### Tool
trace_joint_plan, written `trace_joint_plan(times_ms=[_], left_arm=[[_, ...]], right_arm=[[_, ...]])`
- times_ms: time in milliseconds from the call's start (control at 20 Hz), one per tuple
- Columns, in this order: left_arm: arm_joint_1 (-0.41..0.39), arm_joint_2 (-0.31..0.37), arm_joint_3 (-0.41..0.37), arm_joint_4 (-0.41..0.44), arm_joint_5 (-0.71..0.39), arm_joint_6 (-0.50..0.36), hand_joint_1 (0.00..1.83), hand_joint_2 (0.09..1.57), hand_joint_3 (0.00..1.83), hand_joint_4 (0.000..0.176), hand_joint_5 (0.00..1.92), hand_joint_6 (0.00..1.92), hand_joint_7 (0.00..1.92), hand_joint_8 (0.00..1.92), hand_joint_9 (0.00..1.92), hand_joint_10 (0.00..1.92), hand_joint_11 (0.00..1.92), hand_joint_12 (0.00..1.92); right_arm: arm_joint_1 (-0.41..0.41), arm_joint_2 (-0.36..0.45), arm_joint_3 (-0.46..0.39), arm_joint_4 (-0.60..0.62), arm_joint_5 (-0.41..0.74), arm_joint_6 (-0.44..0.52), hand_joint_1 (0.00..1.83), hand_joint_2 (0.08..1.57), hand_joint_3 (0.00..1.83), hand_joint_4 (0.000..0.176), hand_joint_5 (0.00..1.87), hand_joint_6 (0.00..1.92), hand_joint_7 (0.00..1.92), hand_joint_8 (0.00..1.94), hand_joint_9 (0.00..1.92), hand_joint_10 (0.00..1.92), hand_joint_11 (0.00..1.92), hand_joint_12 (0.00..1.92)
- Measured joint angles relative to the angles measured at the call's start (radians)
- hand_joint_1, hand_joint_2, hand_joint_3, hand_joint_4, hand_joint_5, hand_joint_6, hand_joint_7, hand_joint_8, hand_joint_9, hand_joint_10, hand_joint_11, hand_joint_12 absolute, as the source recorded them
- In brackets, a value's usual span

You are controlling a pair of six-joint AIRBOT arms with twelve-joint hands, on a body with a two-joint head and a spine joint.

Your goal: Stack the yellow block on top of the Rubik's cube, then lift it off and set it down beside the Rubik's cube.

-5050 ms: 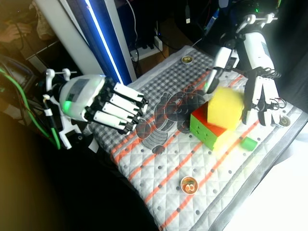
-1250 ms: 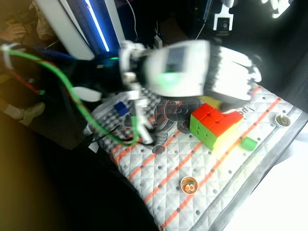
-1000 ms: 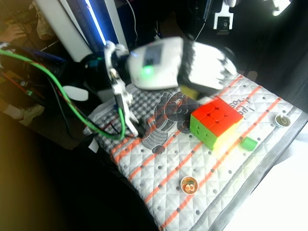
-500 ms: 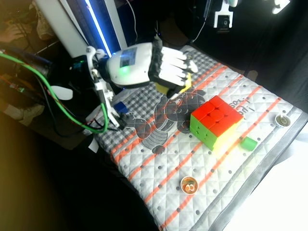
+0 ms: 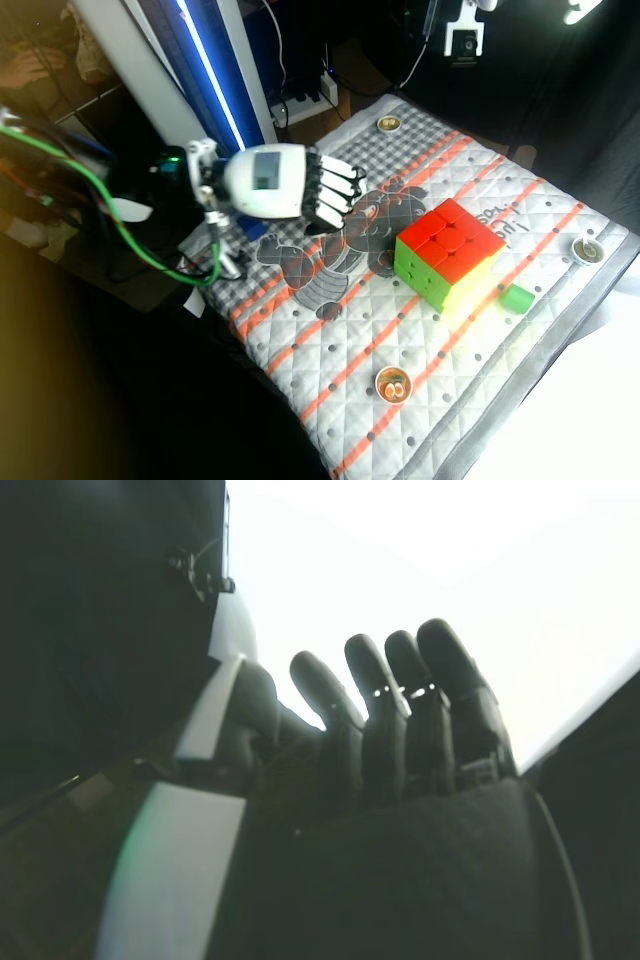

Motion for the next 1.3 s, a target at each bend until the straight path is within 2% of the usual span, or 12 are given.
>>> trace_joint_plan(times_ms=[50, 150, 300, 350, 500, 550, 800, 950, 1000, 1050, 1150, 1300], left_arm=[[0.0, 0.0, 0.0, 0.0, 0.002, 0.0, 0.88, 1.33, 0.0, 0.0, 0.34, 0.85, 0.22, 0.88, 0.04, 1.09, 0.0, 1.66], [0.0, 0.0, 0.0, -0.001, 0.003, 0.0, 0.84, 1.4, 0.0, 0.0, 0.48, 1.68, 0.2, 0.96, 0.03, 1.19, 0.0, 1.75], [0.0, -0.001, -0.001, 0.002, 0.006, 0.0, 0.84, 1.4, 0.0, 0.0, 0.49, 1.7, 0.2, 1.01, 0.05, 1.22, 0.0, 1.78], [0.001, -0.001, -0.001, 0.002, 0.007, 0.0, 0.86, 1.35, 0.0, 0.0, 0.33, 1.16, 0.21, 0.98, 0.05, 1.19, 0.0, 1.76], [0.007, -0.001, -0.001, -0.004, 0.013, 0.0, 0.84, 1.4, 0.0, 0.0, 0.48, 1.71, 0.21, 0.99, 0.04, 1.21, 0.0, 1.8], [0.007, -0.001, -0.003, -0.001, 0.015, 0.0, 0.86, 1.34, 0.0, 0.0, 0.31, 0.96, 0.27, 0.85, 0.1, 1.08, 0.0, 1.73], [0.023, 0.003, -0.014, -0.016, 0.023, -0.001, 0.84, 1.33, 0.0, 0.0, 0.36, 0.78, 0.37, 0.67, 0.18, 0.93, 0.0, 1.63], [0.032, 0.019, -0.027, -0.013, 0.035, -0.002, 0.84, 1.33, 0.0, 0.0, 0.34, 0.83, 0.4, 0.65, 0.24, 0.91, 0.0, 1.6], [0.039, 0.021, -0.028, -0.006, 0.044, -0.01, 0.82, 1.38, 0.01, 0.0, 0.46, 1.53, 0.42, 0.67, 0.28, 0.91, 0.02, 1.61], [0.043, 0.026, -0.028, 0.005, 0.053, -0.033, 0.8, 1.4, 0.01, 0.025, 0.47, 1.69, 0.44, 0.69, 0.32, 0.92, 0.04, 1.6], [0.043, 0.029, -0.028, 0.016, 0.064, -0.043, 0.78, 1.34, 0.0, 0.0, 0.28, 0.98, 0.45, 0.61, 0.36, 0.81, 0.08, 1.55], [0.043, 0.039, -0.038, 0.032, 0.077, -0.045, 0.79, 1.33, 0.0, 0.0, 0.33, 0.84, 0.5, 0.58, 0.43, 0.82, 0.15, 1.55]], right_arm=[[0.0, -0.017, 0.01, 0.007, -0.009, 0.008, 1.37, 1.16, 0.0, 0.0, 0.78, 1.06, 0.89, 1.16, 0.89, 1.42, 0.94, 1.64], [0.0, -0.024, 0.017, 0.011, -0.011, 0.011, 1.28, 1.15, 0.0, 0.0, 0.83, 1.04, 0.97, 1.23, 0.95, 1.44, 0.91, 1.69], [-0.001, -0.026, 0.019, 0.025, -0.013, 0.016, 1.24, 1.06, 0.0, 0.0, 0.66, 0.98, 0.71, 1.16, 0.65, 1.39, 0.54, 1.68], [-0.007, -0.026, 0.019, 0.031, -0.01, 0.018, 1.2, 1.01, 0.0, 0.0, 0.55, 0.89, 0.5, 1.02, 0.45, 1.26, 0.29, 1.66], [-0.011, -0.024, 0.01, 0.029, -0.03, 0.016, 0.92, 0.87, 0.0, 0.0, 0.12, 0.58, 0.03, 0.58, 0.02, 0.9, 0.0, 1.47], [-0.011, -0.011, 0.001, 0.022, -0.058, 0.002, 0.83, 0.82, 0.0, 0.0, 0.02, 0.38, 0.01, 0.26, 0.0, 0.39, 0.0, 1.12], [-0.016, 0.069, -0.035, 0.03, -0.055, 0.002, 0.72, 0.76, 0.0, 0.0, 0.04, 0.19, 0.03, 0.09, 0.0, 0.3, 0.0, 1.22], [-0.016, 0.139, -0.063, 0.048, 0.052, 0.002, 0.65, 0.79, 0.0, 0.0, 0.07, 0.2, 0.12, 0.11, 0.0, 0.55, 0.0, 1.48], [-0.019, 0.154, -0.069, 0.051, 0.079, 0.001, 0.62, 0.82, 0.02, 0.0, 0.01, 0.31, 0.1, 0.2, 0.0, 0.6, 0.0, 1.57], [-0.019, 0.169, -0.075, 0.051, 0.113, 0.001, 0.6, 0.83, 0.03, 0.0, 0.0, 0.43, 0.02, 0.49, 0.0, 0.64, 0.0, 1.48], [-0.02, 0.192, -0.091, 0.055, 0.161, 0.001, 0.6, 0.84, 0.04, 0.0, 0.0, 0.65, 0.0, 0.81, 0.0, 0.87, 0.0, 1.53], [-0.02, 0.224, -0.105, 0.067, 0.276, -0.008, 0.62, 0.87, 0.05, 0.0, 0.01, 0.86, 0.03, 1.1, 0.02, 1.2, 0.0, 1.63]])
